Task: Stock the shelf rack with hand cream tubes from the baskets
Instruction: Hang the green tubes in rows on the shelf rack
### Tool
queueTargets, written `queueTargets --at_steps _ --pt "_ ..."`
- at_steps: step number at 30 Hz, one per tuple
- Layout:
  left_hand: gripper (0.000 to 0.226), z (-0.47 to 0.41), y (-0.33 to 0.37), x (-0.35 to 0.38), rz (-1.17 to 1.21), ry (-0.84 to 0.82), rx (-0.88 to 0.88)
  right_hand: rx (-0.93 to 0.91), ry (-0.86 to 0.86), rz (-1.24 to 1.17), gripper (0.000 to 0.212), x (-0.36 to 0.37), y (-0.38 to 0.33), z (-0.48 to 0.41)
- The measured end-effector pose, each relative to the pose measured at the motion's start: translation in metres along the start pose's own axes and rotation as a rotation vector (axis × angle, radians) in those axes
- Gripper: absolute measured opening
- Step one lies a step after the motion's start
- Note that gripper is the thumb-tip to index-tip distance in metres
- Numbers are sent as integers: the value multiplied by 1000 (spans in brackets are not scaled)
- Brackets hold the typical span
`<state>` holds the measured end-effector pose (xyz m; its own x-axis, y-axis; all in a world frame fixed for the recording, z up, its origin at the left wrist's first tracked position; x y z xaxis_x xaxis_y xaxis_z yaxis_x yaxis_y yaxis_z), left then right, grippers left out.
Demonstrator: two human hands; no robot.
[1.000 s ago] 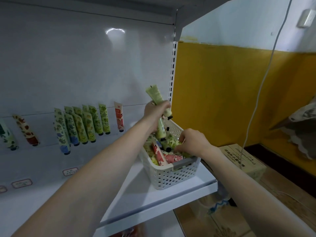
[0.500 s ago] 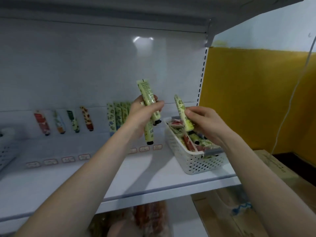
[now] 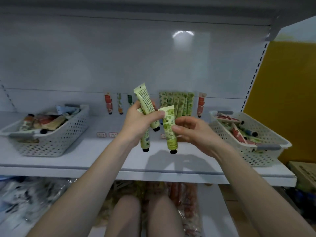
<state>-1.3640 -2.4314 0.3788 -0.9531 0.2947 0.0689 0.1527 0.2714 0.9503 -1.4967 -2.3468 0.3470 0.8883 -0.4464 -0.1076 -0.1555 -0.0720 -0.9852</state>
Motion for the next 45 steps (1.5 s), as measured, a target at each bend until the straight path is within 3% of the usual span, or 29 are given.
queueTargets --at_steps 7,11,18,20,23,26,30,45 --pt "25 1 -13 -9 4 5 -6 -43 -22 144 24 14 9 -3" --pt "23 -1 -24 0 7 21 -20 -70 33 197 9 7 15 -10" --pt "19 -7 -58 10 7 12 -117 -94 406 191 4 -51 25 -45" --pt "14 -12 -66 16 33 -6 -176 -155 530 272 14 -75 20 -61" --pt "7 -19 -78 24 130 -29 -302 -213 661 430 10 -102 11 -90" --pt "9 -26 -85 30 161 -52 -334 -205 735 572 28 -117 8 -115" --pt "5 -34 -95 34 103 -36 -294 -220 750 636 29 -119 14 -140" --pt "2 -45 -105 38 90 -72 -256 -204 562 792 27 -86 50 -170"
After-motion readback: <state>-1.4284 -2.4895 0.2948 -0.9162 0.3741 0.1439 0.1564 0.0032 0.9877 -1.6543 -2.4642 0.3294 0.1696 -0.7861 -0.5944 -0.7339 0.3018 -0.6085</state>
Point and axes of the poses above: each hand's wrist, its own z-axis away from the middle knuckle, its own x-axis out of the palm, y = z × x, the point moved 7 cm from there along -z, towards the middle knuckle, and after that the axes turned 10 degrees about y, right-handed, at the moved point
